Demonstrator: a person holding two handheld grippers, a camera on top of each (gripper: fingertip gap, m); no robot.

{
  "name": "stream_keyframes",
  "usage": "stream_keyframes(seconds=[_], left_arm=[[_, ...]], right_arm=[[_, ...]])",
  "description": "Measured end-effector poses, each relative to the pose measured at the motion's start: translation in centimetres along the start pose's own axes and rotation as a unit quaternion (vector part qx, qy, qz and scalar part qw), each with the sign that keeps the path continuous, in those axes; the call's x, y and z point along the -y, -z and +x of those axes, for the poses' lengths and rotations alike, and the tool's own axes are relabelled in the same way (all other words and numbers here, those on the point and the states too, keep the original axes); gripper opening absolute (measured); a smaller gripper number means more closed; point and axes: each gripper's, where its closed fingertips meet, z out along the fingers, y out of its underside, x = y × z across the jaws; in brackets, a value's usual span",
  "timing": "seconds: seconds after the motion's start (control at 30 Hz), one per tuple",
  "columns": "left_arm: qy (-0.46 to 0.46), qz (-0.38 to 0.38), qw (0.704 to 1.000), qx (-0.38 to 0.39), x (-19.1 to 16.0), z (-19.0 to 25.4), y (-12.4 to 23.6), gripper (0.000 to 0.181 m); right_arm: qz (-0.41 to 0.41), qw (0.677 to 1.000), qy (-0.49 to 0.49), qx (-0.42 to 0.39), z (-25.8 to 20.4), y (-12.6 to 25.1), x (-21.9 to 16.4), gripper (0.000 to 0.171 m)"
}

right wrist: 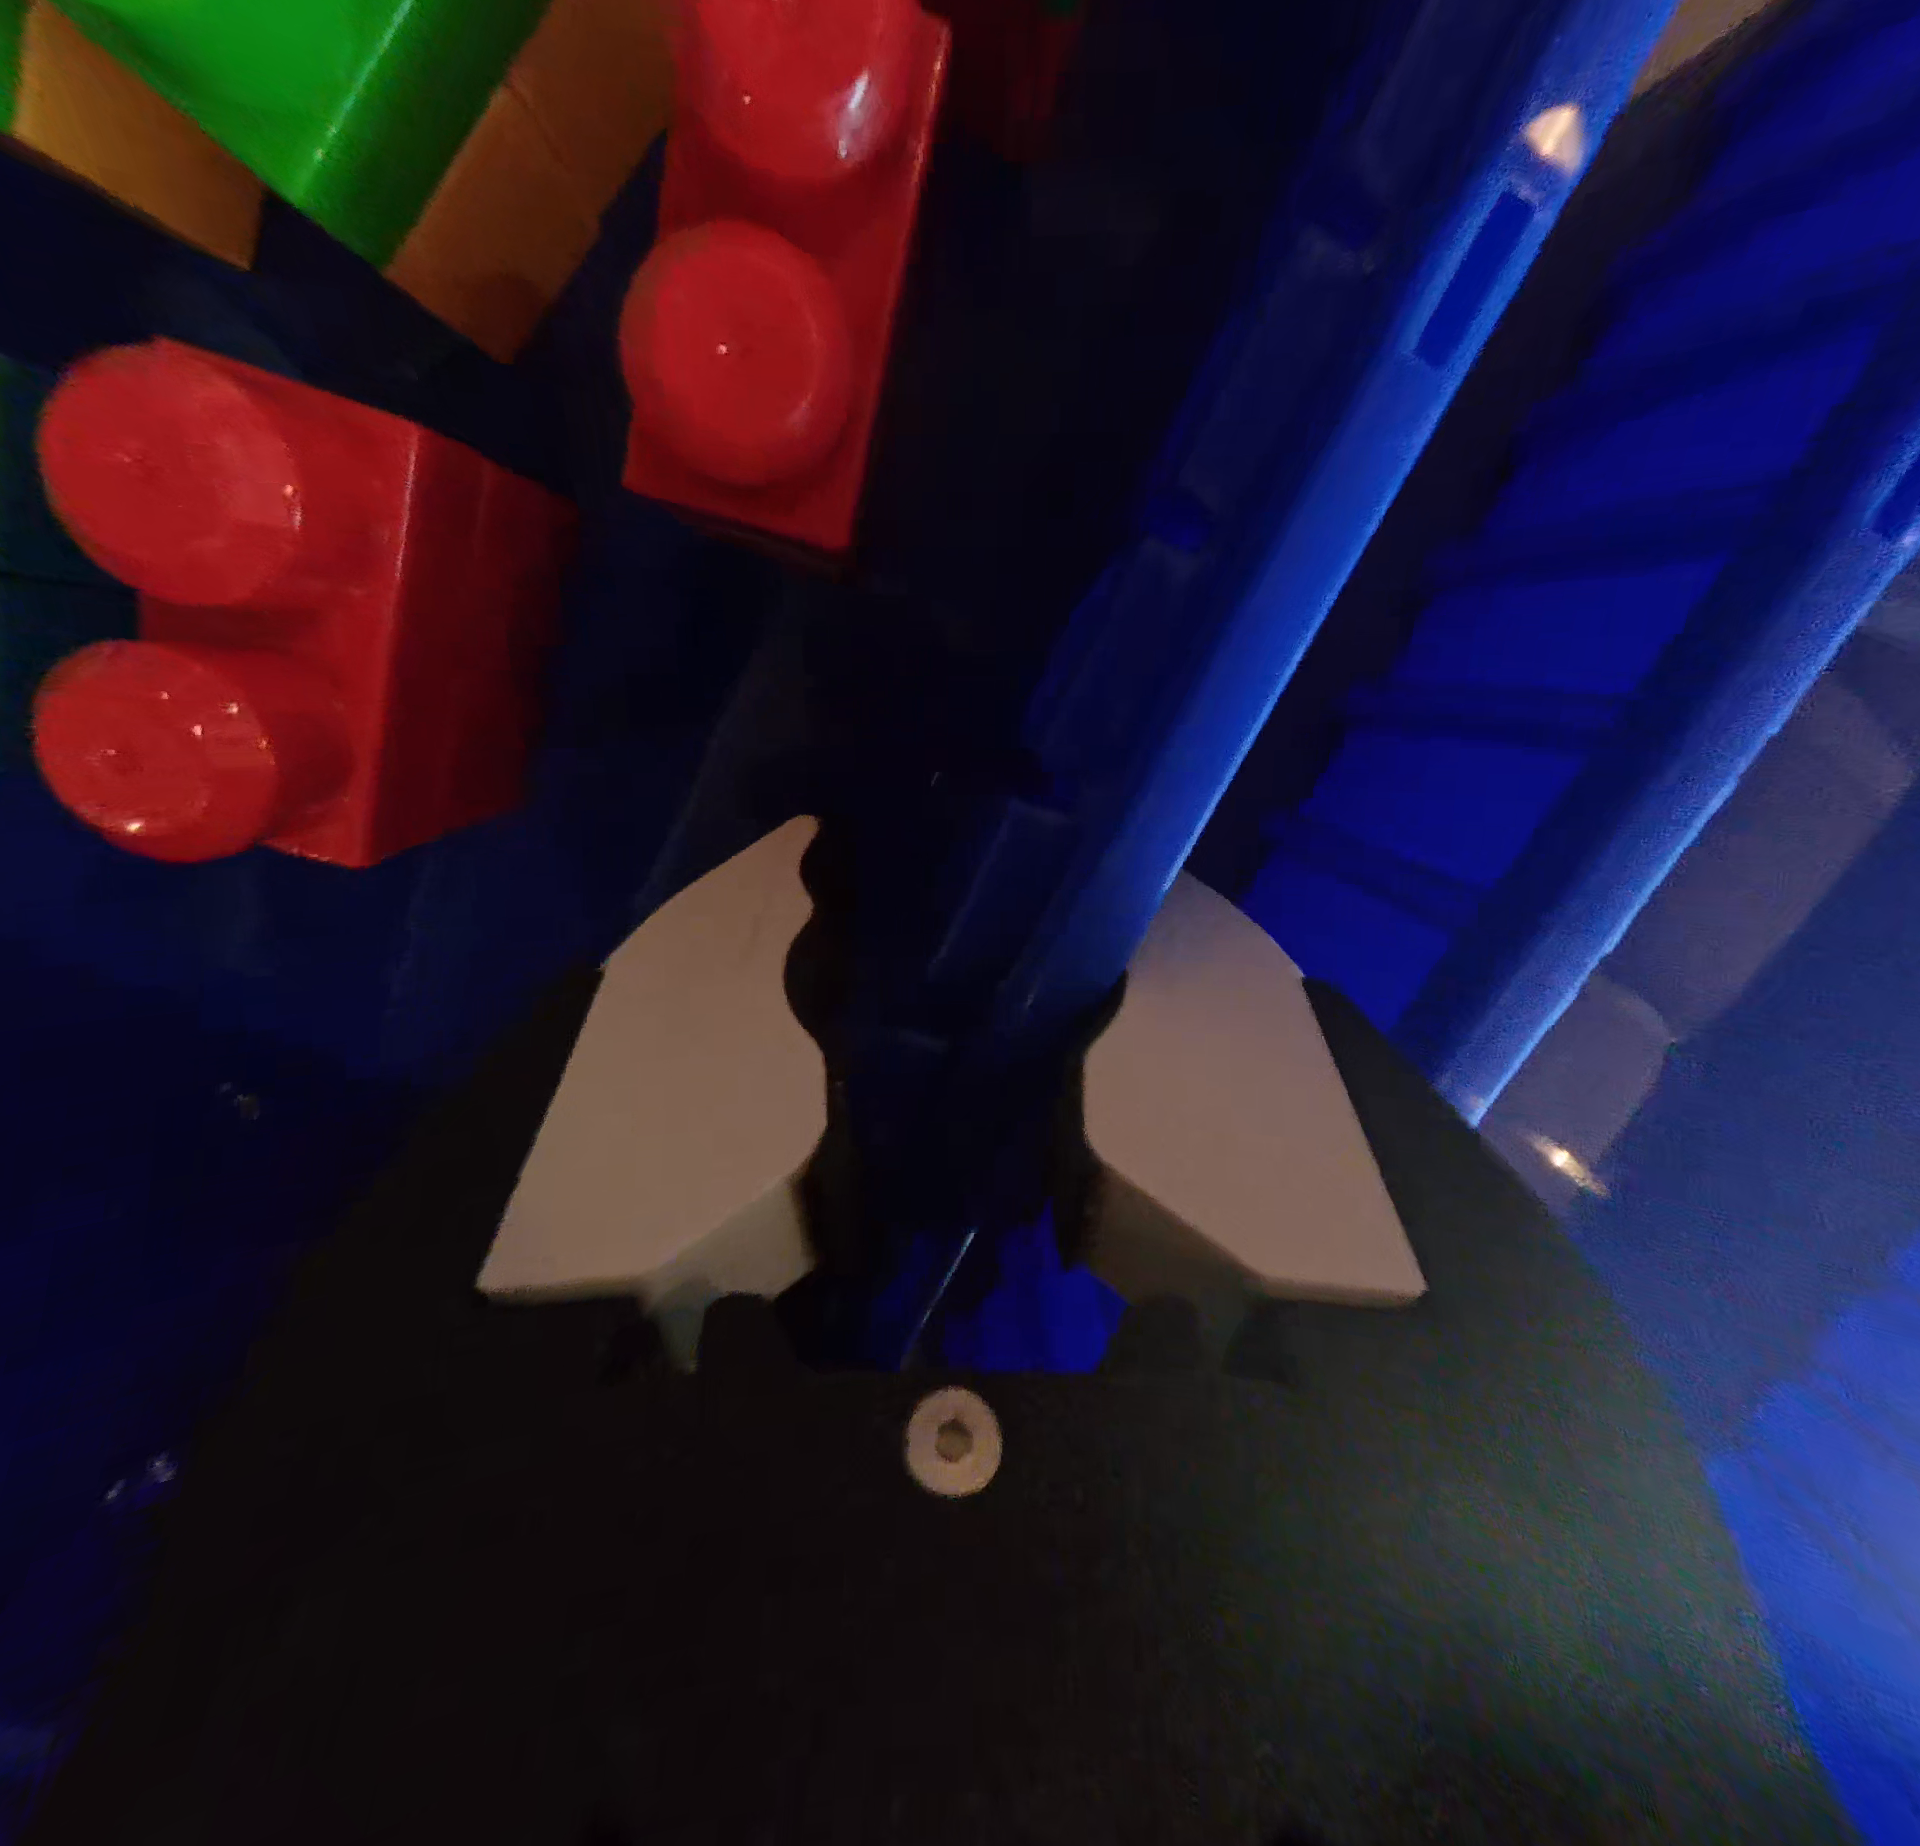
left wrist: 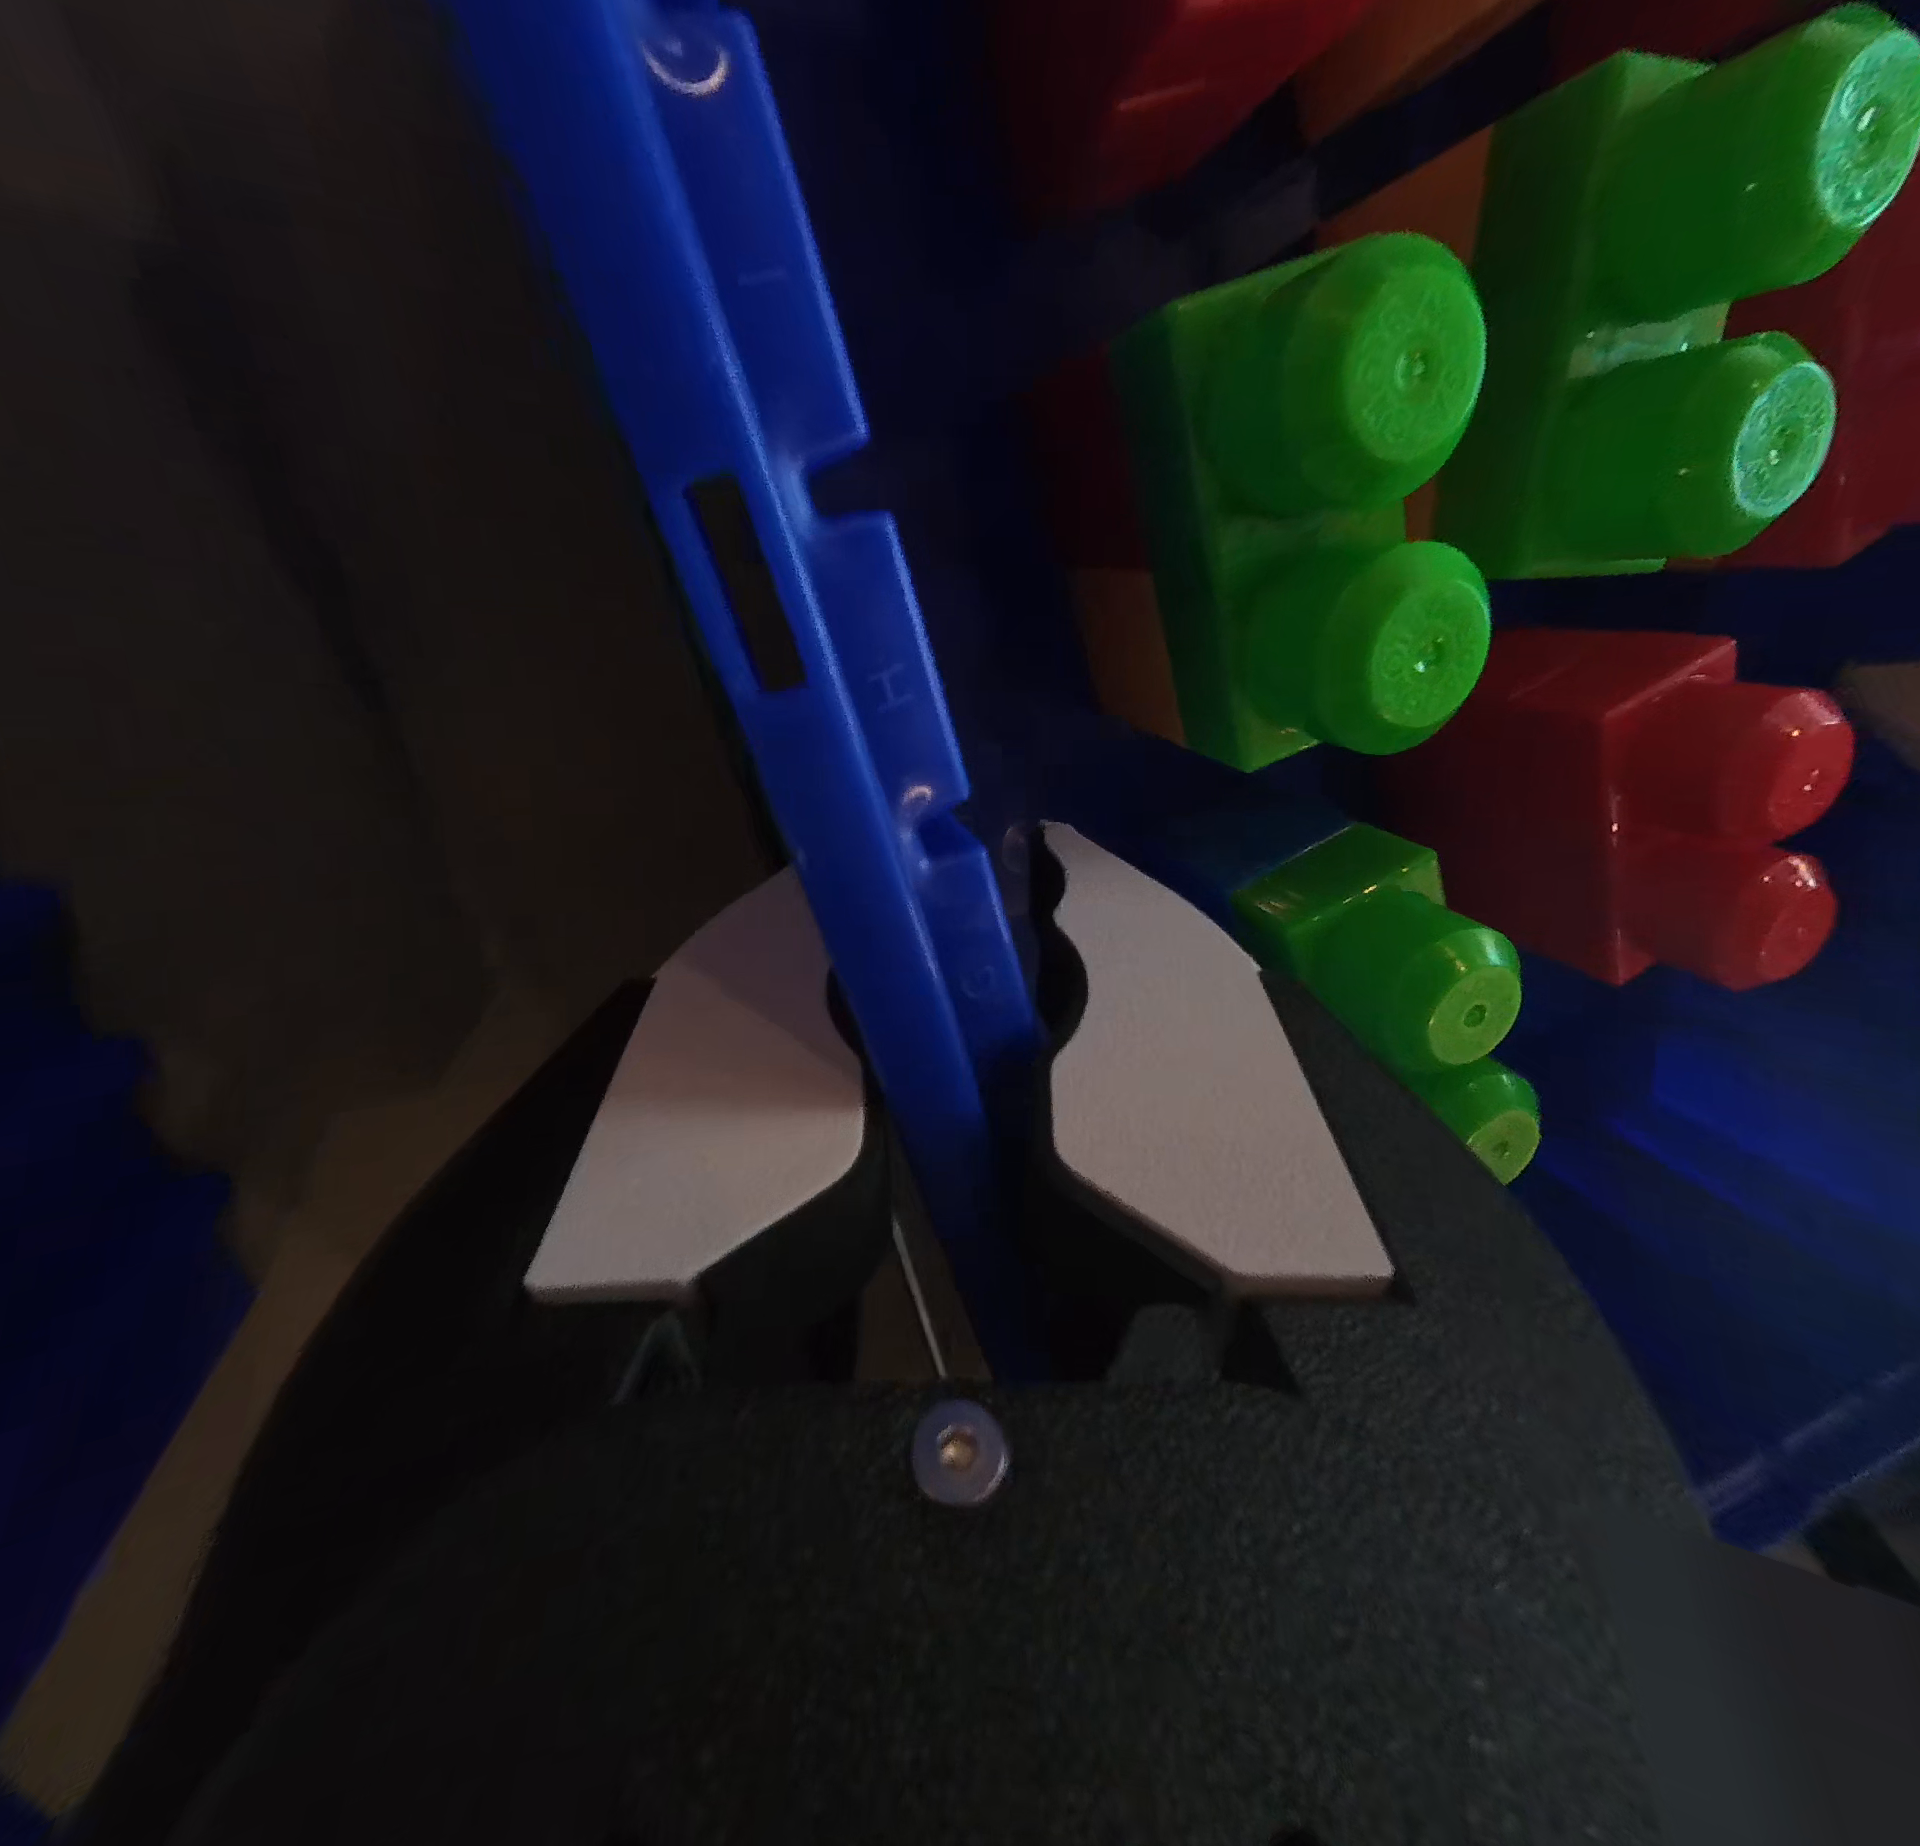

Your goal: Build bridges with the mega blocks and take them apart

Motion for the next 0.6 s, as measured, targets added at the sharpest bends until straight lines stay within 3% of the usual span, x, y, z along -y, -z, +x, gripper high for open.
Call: stream_keyframes(seconds=[0.17, 0.3, 0.43, 0.5, 0.6], left_arm=[[-0.002, 0.050, 0.999, 0.000, 1.0, -0.1, 1.2, 0.029], [-0.017, 0.081, 0.994, 0.073, 1.5, -1.0, 5.1, 0.032], [-0.034, 0.130, 0.978, 0.157, 1.9, -1.7, 9.2, 0.042], [-0.042, 0.199, 0.964, 0.171, 3.0, -0.8, 11.7, 0.045], [-0.058, 0.338, 0.930, 0.129, 5.2, 3.2, 15.8, 0.051]], right_arm=[[-0.008, 0.999, 0.037, -0.024, -0.3, -0.2, -0.3, 0.068], [-0.001, 0.996, 0.061, -0.064, 0.1, 0.9, -0.1, 0.075], [0.071, 0.983, 0.102, -0.133, 1.0, 6.0, 2.4, 0.088], [0.132, 0.973, 0.115, -0.149, 1.5, 9.8, 3.9, 0.095], [0.238, 0.955, 0.101, -0.144, 3.8, 16.2, 4.8, 0.098]])
